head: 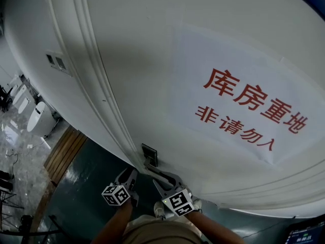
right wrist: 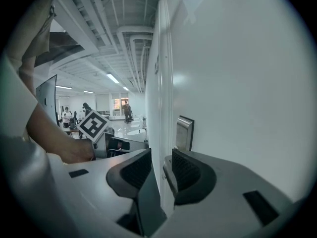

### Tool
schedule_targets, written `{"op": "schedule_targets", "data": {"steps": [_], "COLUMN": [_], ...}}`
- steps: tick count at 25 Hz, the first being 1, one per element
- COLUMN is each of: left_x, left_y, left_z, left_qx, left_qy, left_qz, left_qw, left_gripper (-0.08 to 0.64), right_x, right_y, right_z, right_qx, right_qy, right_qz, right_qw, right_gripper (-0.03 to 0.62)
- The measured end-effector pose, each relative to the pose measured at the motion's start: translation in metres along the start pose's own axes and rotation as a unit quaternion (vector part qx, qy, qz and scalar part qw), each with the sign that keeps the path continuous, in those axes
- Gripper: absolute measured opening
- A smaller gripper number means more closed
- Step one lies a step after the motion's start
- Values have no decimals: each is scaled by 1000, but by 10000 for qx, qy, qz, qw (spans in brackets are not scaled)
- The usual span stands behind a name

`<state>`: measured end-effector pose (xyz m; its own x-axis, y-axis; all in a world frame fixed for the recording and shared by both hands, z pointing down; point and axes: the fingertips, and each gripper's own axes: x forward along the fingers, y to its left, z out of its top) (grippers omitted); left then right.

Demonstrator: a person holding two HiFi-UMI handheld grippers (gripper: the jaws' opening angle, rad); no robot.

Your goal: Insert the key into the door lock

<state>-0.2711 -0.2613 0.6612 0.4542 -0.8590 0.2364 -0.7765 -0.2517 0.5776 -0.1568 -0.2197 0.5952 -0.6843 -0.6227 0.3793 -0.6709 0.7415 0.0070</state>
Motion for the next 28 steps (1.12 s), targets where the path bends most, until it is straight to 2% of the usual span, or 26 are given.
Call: {"op": "schedule_targets", "data": {"steps": [4,8,12,19,28], "left_x": [-6,-10,-14,-16,-15], "left_y": [-16,-26,-35,-43,-50], "left_z": [11,17,14,8,8], "left_qx": [591,1173,1561,1587,1525], "left_qy": [76,145,299,502,548], "left_qz": [-4,39,-8,-212,-302], "left_qw": [9982,9930,9873,9858,9863], "left_gripper": [140,140,140,140,140], "right_x": [1,3,4,6,5], "right_y": [-8,-16,-21,-20,-19], "right_z": [11,18,19,19,19], "right_qx": [-63,-117,-111,-24,49], "right_qy": [-187,-295,-320,-335,-335], "right_qz": [-242,-425,-551,-564,-579], "right_qw": [9995,9986,9979,9978,9977], "right_gripper": [121,121,121,121,121]}}
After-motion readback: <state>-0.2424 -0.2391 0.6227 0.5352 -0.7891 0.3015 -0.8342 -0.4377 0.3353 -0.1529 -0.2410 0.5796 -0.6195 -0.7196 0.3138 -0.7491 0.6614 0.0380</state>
